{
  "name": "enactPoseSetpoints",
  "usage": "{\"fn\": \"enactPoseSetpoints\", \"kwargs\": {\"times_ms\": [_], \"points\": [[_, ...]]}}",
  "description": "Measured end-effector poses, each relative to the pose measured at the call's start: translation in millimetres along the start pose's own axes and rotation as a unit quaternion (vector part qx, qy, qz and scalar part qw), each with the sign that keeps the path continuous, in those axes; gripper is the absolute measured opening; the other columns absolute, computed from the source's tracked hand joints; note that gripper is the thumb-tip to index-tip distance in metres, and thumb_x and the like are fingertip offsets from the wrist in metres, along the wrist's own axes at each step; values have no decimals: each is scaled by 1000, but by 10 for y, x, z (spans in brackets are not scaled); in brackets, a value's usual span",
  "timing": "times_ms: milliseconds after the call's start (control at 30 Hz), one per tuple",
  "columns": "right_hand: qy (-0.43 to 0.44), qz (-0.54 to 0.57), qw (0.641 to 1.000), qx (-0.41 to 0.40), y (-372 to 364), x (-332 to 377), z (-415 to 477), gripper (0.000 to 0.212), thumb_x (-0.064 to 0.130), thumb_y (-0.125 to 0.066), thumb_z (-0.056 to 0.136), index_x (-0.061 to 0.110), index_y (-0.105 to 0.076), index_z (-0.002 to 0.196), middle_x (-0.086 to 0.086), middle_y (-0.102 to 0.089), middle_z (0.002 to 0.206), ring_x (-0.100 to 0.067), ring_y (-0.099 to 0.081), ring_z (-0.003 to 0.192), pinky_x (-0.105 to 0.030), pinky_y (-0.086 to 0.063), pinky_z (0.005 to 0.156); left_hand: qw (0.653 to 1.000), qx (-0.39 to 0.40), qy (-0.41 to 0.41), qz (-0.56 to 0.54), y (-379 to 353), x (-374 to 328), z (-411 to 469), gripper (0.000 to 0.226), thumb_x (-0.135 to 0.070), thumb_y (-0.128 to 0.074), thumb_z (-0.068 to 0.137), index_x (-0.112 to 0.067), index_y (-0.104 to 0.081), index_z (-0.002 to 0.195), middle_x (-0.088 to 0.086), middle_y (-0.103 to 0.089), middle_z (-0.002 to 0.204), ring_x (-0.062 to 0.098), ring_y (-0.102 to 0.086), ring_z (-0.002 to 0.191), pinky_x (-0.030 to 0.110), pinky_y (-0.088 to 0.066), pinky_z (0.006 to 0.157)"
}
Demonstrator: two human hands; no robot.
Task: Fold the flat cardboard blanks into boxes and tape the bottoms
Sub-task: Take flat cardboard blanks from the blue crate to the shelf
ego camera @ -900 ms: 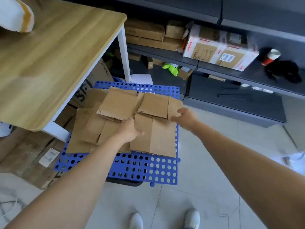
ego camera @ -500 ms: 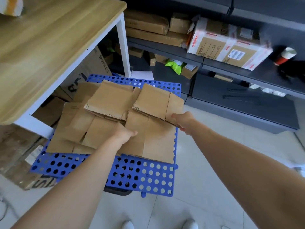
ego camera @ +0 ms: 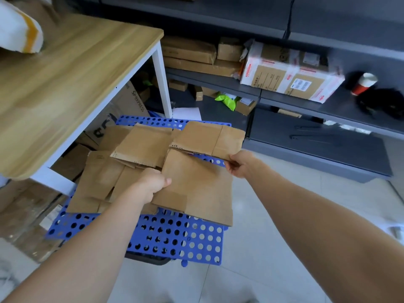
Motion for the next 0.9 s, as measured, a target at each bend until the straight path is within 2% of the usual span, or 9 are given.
{"fn": "enactPoseSetpoints", "kwargs": {"times_ms": [100,233,367,467,533,667,767,833,900], "points": [[51,34,998,-9,257,416,-421,9,0,-45,98,4,-52,100,-10,-54,81,-17,-51,60,-17,-45,34,1000,-6,-29,4,7,-429,-394,61,-11,-64,90,-3,-37,143,15,-45,144,33,-46,128,46,-35,110],[134,83,987,-20,857,1169,-1074,29,-3,-45,97,-4,-48,126,-21,-59,112,-20,-58,64,-22,-53,48,994,-5,-103,31,-177,-1301,-1033,43,-11,-57,95,-2,-47,135,12,-53,133,31,-51,119,35,-39,101],[241,116,964,-16,1700,1999,-1764,41,-2,-44,97,-7,-37,137,-24,-48,138,-14,-56,70,-19,-54,55,981,-1,-191,45,-578,-2350,-1771,37,-13,-55,96,0,-52,131,9,-55,125,28,-51,108,33,-39,96],[287,132,947,-62,2537,2470,-2249,36,0,-46,97,-5,-43,133,-17,-60,112,-15,-59,69,-19,-53,54,966,17,-253,55,-1022,-3044,-2327,34,-14,-55,96,2,-55,126,11,-57,111,25,-50,98,33,-40,92],[299,150,937,-103,2997,2660,-2466,26,2,-47,97,-1,-50,122,-12,-61,98,-18,-62,67,-19,-52,51,951,20,-302,60,-1225,-3390,-2578,33,-13,-56,96,2,-56,125,10,-57,113,26,-52,100,32,-40,89],[330,206,908,-156,3934,2958,-2797,16,2,-49,97,3,-49,113,-14,-58,105,-21,-62,68,-17,-50,41,927,52,-363,79,-1809,-4036,-3006,31,-14,-55,96,0,-58,124,13,-58,118,25,-50,100,30,-38,86],[340,241,889,-188,4463,3123,-2919,13,2,-49,97,2,-48,110,-16,-58,109,-21,-63,70,-18,-54,48,918,63,-379,103,-2185,-4425,-3103,30,-16,-57,95,1,-58,120,15,-59,122,29,-53,108,37,-41,94],[346,271,876,-199,4761,3234,-2947,14,1,-48,96,1,-50,110,-17,-58,110,-22,-63,72,-22,-56,57,914,83,-383,103,-2444,-4676,-3107,38,-15,-57,95,1,-52,129,15,-55,131,31,-52,116,39,-41,101],[353,293,862,-214,5034,3356,-2957,13,-1,-48,96,1,-50,108,-14,-57,103,-21,-61,70,-20,-54,50,910,104,-387,109,-2724,-4952,-3069,39,-16,-56,96,0,-51,131,12,-54,132,31,-51,118,40,-40,103]]}}
Point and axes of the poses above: each hand's wrist, its own z-axis towards the middle knuckle, its own y-axis out of the back of the hand, x = y × z, the point moved 8 cm from there along z, towards the middle knuckle
